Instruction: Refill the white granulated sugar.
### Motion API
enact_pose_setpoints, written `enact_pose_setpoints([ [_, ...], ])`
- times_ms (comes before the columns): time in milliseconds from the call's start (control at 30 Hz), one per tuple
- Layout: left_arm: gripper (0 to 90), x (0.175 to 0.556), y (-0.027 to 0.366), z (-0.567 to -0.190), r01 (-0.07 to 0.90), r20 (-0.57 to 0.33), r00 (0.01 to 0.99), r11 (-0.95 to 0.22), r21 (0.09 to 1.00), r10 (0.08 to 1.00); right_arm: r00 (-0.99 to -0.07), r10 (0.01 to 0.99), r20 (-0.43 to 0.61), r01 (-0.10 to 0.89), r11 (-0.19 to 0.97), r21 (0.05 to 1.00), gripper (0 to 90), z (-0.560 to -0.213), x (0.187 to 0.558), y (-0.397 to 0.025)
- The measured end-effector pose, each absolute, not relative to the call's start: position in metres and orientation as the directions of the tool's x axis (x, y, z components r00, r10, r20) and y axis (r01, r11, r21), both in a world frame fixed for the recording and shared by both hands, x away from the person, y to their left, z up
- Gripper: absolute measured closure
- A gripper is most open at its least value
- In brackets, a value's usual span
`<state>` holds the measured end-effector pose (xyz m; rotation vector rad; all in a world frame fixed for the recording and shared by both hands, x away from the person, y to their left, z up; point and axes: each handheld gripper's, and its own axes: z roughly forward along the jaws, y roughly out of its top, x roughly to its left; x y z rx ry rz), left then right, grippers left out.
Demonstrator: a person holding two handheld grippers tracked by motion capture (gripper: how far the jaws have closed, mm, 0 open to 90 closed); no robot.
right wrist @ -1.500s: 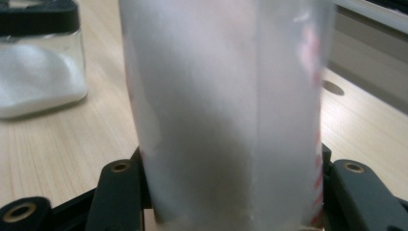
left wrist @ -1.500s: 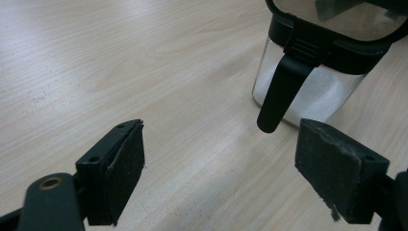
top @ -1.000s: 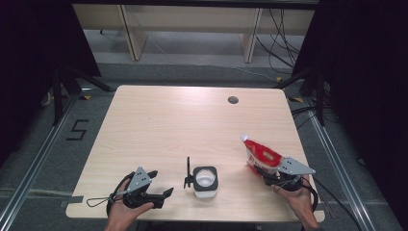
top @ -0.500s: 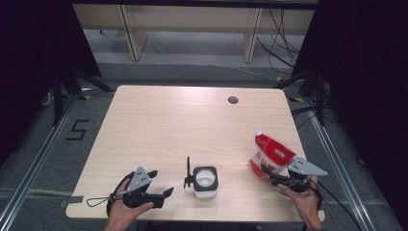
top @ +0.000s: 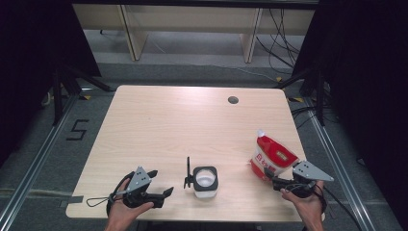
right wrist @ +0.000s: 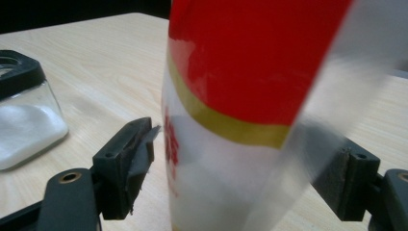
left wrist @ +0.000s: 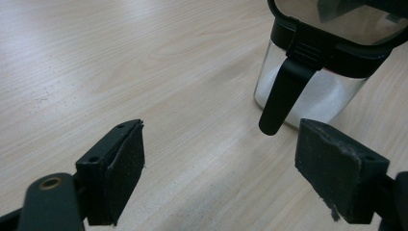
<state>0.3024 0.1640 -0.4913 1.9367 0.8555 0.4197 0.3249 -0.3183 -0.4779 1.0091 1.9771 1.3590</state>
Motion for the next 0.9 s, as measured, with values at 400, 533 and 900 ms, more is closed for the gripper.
enact_pose_setpoints([
  [400, 17.1, 0.302, 0.165, -0.489, 0.4, -0.082, 0.682, -0.277, 0.874, 0.727, -0.479, 0.876, 0.057, 0.368, 0.141, 0.919, 20.7, -0.476, 0.301, -0.326],
  [533, 17.1, 0.302, 0.164, -0.488, 0.398, -0.085, 0.689, -0.278, 0.875, 0.719, -0.447, 0.894, 0.019, 0.39, 0.176, 0.904, 20.5, -0.476, 0.288, -0.328],
  [900, 17.1, 0.302, 0.162, -0.486, 0.384, -0.062, 0.697, -0.3, 0.873, 0.714, -0.484, 0.875, 0.01, 0.418, 0.222, 0.881, 20.4, -0.478, 0.267, -0.323],
])
